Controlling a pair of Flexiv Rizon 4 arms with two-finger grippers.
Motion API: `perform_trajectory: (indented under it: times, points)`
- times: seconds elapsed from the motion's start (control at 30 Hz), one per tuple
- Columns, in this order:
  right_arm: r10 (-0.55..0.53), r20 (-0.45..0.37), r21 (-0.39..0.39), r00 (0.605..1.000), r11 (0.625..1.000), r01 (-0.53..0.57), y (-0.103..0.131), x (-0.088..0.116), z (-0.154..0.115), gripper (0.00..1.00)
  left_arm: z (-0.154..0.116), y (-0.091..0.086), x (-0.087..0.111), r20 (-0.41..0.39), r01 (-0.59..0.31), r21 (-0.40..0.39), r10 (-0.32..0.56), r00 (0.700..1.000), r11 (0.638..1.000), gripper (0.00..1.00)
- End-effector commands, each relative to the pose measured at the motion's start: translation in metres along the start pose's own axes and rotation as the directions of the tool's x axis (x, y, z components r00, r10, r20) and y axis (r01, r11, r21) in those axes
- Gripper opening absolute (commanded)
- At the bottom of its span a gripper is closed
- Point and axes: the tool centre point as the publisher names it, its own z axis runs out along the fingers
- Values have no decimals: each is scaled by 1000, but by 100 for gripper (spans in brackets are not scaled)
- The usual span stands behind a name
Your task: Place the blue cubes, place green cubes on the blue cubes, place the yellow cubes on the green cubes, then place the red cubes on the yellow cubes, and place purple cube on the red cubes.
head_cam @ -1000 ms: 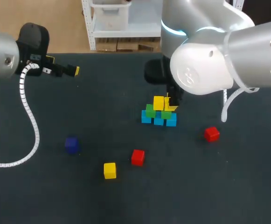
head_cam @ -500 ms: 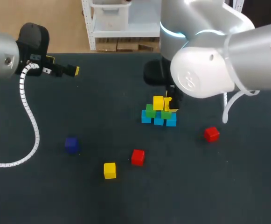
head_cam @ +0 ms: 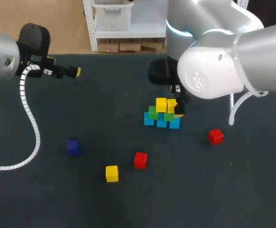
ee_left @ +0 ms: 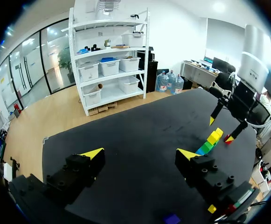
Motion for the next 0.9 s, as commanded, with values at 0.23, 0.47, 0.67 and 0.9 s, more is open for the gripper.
perform_trajectory:
  times: [0.23, 0.47, 0.67, 0.9]
  points:
    - [62, 66, -20, 996, 998, -60, -5, 13, -13, 100, 0, 3, 1, 4, -2, 12, 2, 1000, 1000, 100]
    - [170, 150, -64, 974, 985, -162, -11, 41, -26, 100, 0, 3, 1, 4, -2, 12, 2, 1000, 1000, 100]
    - [270, 202, -83, 942, 963, -258, -23, 71, -32, 100, 0, 3, 1, 4, -2, 12, 2, 1000, 1000, 100]
    - [378, 275, -93, 884, 926, -367, -33, 99, -46, 100, 0, 3, 1, 4, -2, 12, 2, 1000, 1000, 100]
